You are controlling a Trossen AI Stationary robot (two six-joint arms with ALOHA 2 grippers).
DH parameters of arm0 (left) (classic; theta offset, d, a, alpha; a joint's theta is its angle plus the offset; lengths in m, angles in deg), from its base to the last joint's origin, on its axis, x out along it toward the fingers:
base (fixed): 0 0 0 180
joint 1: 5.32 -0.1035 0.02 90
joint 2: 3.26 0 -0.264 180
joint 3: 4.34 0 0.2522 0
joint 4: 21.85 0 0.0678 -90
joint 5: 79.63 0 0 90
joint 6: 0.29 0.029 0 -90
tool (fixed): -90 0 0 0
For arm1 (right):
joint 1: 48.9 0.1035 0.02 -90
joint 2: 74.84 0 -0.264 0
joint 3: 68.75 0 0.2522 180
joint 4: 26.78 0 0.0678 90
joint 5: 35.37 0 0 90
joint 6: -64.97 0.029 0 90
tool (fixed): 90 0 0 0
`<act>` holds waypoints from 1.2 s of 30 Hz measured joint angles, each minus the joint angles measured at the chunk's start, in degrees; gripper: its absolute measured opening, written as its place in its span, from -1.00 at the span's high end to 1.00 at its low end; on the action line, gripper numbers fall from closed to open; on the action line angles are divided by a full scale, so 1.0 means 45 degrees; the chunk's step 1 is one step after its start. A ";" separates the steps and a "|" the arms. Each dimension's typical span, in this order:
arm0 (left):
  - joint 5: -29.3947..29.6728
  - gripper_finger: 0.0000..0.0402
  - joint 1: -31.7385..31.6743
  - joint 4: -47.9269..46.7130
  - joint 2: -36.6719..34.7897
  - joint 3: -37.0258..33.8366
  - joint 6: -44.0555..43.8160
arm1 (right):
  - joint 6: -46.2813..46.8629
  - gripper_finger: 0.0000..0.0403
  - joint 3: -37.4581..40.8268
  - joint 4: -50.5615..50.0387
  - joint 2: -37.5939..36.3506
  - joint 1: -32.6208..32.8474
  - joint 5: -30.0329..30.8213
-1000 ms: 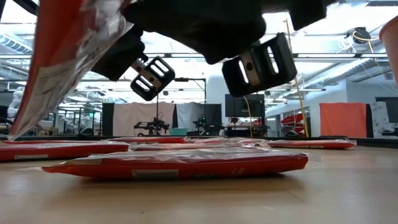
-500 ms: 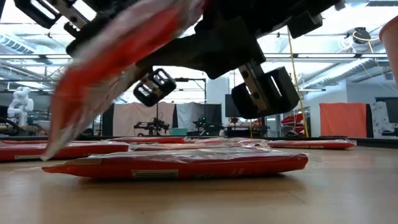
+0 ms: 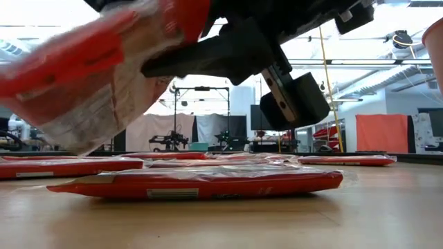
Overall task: Sort popcorn bags into baskets
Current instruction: Put the red popcorn bag into the orange bin
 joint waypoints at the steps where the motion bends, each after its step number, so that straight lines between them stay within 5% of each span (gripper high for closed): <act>1: 0.0290 -0.19 0.0018 -0.0151 -0.0392 0.0000 -0.0134 | 0.0146 0.87 0.0000 -0.0044 -0.0029 0.0100 0.0510; 6: 0.2645 -0.23 0.0593 -0.0661 -0.2249 0.0000 -0.0511 | 0.1970 0.87 0.0000 -0.0243 -0.0421 0.0526 0.3171; 10: 0.5938 -0.12 0.2198 -0.0571 -0.2901 0.0010 -0.0217 | 0.4011 0.87 0.0000 -0.1291 -0.1134 0.0751 0.4738; 16: 1.2216 0.04 0.5176 -0.0222 -0.2371 0.0010 0.0744 | 0.8377 0.87 0.0000 -0.3283 -0.2630 0.0895 0.6011; 23: 1.7187 -0.06 0.7116 0.1634 -0.0728 -0.0001 0.0529 | 1.3913 0.87 0.0066 -0.5371 -0.4205 0.0754 0.6594; 29: 1.8179 -0.44 0.7394 0.3629 0.0839 0.0000 0.0381 | 1.6315 0.87 0.1434 -0.4969 -0.5491 0.0673 0.6592; 36: 1.8408 -0.62 0.6575 0.8070 0.2442 0.0000 0.1400 | 1.6886 0.87 0.3480 -0.0800 -0.5998 0.0704 0.6555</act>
